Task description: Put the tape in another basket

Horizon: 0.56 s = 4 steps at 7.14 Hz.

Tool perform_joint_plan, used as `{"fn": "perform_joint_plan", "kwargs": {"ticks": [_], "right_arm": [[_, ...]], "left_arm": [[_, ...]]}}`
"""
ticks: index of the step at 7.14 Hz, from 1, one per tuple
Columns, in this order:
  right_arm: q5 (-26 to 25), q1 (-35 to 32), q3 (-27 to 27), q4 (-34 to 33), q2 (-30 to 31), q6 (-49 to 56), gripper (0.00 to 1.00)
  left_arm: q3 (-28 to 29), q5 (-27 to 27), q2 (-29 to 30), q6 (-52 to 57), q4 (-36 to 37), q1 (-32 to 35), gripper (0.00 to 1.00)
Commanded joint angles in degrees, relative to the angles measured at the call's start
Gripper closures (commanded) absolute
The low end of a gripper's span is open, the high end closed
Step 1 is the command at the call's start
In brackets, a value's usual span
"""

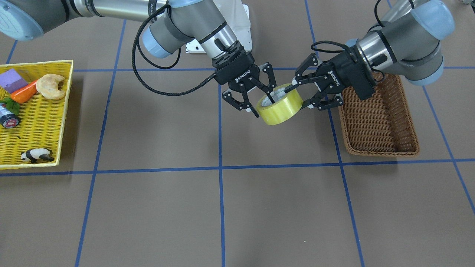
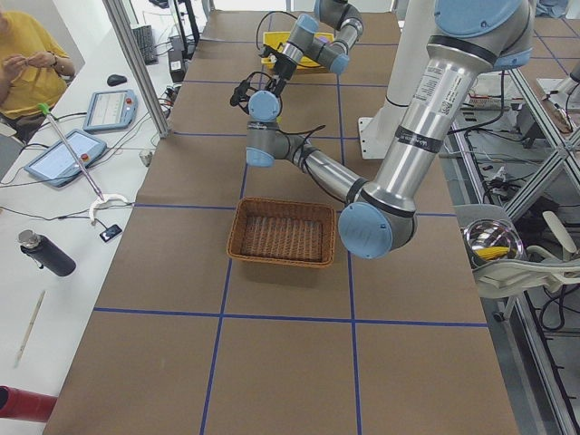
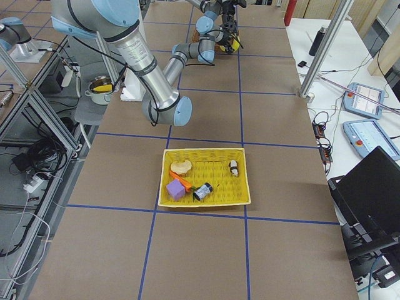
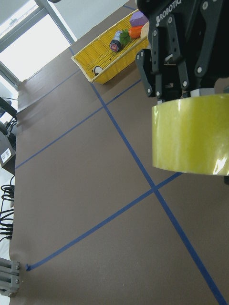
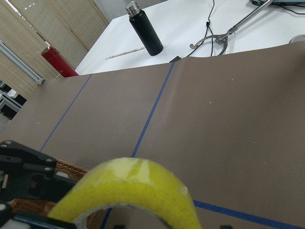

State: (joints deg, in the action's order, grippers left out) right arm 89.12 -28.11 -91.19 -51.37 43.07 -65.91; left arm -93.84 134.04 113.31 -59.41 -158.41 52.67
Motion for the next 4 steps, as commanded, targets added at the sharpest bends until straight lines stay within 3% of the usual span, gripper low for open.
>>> {"fn": "perform_joint_plan", "kwargs": {"ticks": [1,2,4], "right_arm": [[4.38,-0.89,-2.23,-0.31,2.70,-0.36,0.00],[4.75,-2.46,-3.37,-2.05,5.51,-0.19,0.00],[12.62,-9.73,-4.96,-12.75,5.97,1.30,0.00]], "left_arm": [[-0.03,0.08,-0.28,-1.75,0.03,0.15,1.00],[-0.11,0.08,-0.29,-4.29,-0.06,0.24,1.00],[-0.20,0.08,-0.72,-8.51,-0.14,0.76,1.00]]}}
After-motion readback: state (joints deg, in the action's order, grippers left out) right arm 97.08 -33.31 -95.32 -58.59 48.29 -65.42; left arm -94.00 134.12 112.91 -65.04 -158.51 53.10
